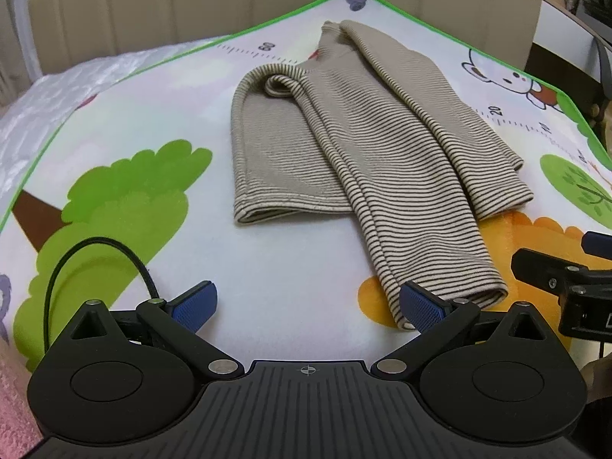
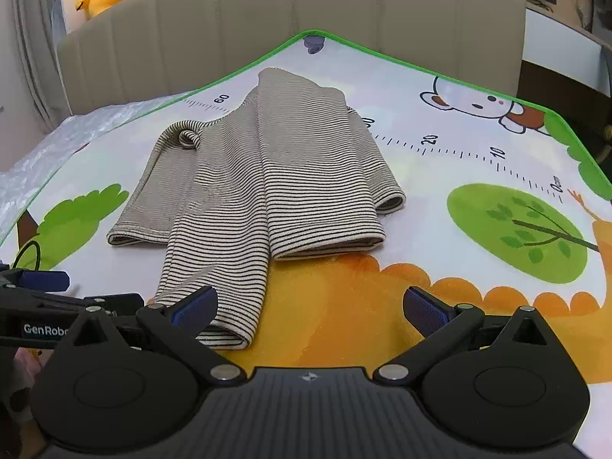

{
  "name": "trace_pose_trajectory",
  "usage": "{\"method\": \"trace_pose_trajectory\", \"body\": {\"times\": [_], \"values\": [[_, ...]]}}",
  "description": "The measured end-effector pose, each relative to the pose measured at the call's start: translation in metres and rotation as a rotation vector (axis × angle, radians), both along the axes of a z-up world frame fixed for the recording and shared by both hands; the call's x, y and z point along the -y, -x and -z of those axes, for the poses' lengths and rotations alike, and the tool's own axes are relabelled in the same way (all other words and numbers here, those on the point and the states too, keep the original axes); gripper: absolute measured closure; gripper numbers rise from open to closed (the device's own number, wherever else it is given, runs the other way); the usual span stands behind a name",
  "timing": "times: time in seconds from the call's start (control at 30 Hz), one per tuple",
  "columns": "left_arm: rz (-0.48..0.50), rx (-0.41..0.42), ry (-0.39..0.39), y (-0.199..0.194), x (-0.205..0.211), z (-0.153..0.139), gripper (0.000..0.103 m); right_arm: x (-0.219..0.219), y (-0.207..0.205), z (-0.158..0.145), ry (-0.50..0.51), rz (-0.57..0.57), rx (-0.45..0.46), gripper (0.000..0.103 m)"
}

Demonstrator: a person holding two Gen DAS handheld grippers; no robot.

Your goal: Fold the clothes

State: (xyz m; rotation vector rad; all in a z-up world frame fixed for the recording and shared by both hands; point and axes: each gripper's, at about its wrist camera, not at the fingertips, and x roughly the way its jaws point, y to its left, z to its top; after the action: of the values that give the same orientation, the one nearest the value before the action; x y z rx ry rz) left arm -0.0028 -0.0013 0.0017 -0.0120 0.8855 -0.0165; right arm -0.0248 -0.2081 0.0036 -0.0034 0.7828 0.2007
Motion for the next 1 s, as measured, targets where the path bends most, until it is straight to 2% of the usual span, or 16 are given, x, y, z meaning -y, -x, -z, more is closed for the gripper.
{"method": "trace_pose_trajectory", "body": {"times": [0.07, 0.1, 0.23, 1.0], "values": [[0.006, 0.006, -0.001, 0.002, 0.001, -0.001, 0.000, 0.000, 0.000, 0.001, 0.004, 0.000, -0.002, 0.000], [0.009, -0.007, 0.026, 0.001, -0.007, -0.001, 0.000, 0.000, 0.000, 0.002, 0.006, 0.000, -0.003, 0.000], [-0.011, -0.031, 0.005, -0.003, -0.004, -0.001, 0.000, 0.000, 0.000, 0.005, 0.015, -0.001, -0.007, 0.000], [-0.012, -0.062, 0.016, -0.002, -0.005, 0.005, 0.000, -0.003, 0.000, 0.012, 0.041, -0.009, -0.034, 0.000]]}}
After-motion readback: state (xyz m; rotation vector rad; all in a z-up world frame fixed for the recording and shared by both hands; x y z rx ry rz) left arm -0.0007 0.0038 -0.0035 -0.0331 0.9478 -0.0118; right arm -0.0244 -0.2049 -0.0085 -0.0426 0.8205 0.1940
